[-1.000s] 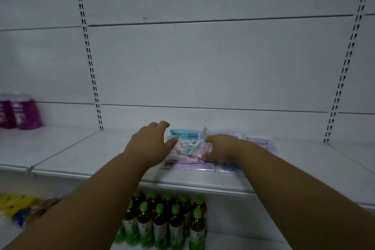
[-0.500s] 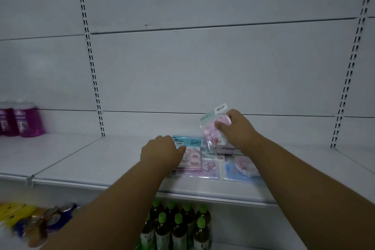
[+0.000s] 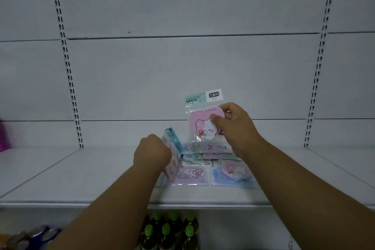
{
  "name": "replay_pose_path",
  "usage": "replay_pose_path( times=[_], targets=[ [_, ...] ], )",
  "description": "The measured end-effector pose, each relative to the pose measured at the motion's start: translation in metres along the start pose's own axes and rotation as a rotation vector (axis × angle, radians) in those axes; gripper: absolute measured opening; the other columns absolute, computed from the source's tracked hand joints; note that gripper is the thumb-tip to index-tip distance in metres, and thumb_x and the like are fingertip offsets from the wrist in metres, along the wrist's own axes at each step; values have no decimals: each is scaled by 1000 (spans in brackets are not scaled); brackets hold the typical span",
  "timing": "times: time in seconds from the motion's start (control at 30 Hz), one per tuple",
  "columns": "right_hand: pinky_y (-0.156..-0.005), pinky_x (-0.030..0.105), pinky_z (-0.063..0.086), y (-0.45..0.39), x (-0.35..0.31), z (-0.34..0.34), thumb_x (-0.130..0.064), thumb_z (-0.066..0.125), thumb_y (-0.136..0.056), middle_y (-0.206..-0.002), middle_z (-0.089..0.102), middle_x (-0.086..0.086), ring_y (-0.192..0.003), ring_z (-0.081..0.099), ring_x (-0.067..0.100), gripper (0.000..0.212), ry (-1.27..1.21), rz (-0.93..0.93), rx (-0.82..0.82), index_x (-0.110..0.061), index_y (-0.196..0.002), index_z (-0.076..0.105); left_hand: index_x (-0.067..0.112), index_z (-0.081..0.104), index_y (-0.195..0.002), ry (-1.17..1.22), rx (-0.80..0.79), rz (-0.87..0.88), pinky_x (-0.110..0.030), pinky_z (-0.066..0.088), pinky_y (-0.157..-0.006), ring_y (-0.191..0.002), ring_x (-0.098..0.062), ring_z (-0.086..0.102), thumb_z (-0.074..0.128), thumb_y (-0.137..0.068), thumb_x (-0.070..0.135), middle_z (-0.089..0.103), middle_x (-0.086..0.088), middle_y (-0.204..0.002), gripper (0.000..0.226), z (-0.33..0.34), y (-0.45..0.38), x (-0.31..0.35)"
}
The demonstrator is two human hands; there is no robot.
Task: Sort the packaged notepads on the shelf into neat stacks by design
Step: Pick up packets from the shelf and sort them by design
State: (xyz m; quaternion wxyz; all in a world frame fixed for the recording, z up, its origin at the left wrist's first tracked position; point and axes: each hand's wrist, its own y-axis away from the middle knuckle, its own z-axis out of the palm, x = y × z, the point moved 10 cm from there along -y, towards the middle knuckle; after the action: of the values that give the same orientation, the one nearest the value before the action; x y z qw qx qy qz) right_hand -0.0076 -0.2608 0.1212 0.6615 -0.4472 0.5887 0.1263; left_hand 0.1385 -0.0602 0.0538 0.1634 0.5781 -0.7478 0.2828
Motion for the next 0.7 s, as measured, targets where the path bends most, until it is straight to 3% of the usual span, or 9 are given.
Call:
replay_pose_path(
  times=[0.1, 0.17, 0.23, 0.33, 0.7],
  targets=[
    [-63, 31, 57, 7, 0, -13, -9, 59, -90, -95, 72, 8, -74, 67, 19, 13, -12, 52, 90, -11, -102, 61, 12, 58, -94, 390, 66, 61, -31, 54, -70, -73, -19, 64, 55, -90, 21, 67, -5, -89, 11, -13, 4, 5],
    [-62, 29, 56, 13, -2, -28, -6, 56, -89, -96, 71, 10, -74, 66, 19, 15, -21, 77, 160, -11, -102, 62, 20, 56, -97, 752, -28, 70, -44, 60, -76, -79, -23, 70, 55, -90, 21, 68, -4, -93, 7, -3, 15, 15],
    [-62, 29, 56, 20, -6, -47, -3, 58, -90, -96, 72, 9, -76, 67, 20, 15, -37, 78, 219, -13, -101, 63, 22, 55, -98, 972, -159, 47, -47, 61, -79, -84, -26, 72, 59, -92, 16, 70, -6, -96, 10, 15, 27, 30],
    [-57, 24, 54, 38, -12, -81, 0, 61, -90, -90, 74, 5, -73, 68, 17, 17, -80, 43, 261, -13, -99, 66, 26, 56, -97, 1043, -315, 104, -45, 62, -78, -82, -25, 74, 63, -92, 12, 71, -5, -94, 16, 39, 44, 66],
    [-75, 40, 62, 119, -33, -316, 2, 66, -87, -95, 73, 20, -80, 72, 29, 22, 41, 47, 553, 1, -108, 68, 24, 60, -92, 992, -563, 305, -48, 61, -78, -81, -24, 75, 71, -82, 9, 75, -5, -91, 21, 133, 164, 254]
  ],
)
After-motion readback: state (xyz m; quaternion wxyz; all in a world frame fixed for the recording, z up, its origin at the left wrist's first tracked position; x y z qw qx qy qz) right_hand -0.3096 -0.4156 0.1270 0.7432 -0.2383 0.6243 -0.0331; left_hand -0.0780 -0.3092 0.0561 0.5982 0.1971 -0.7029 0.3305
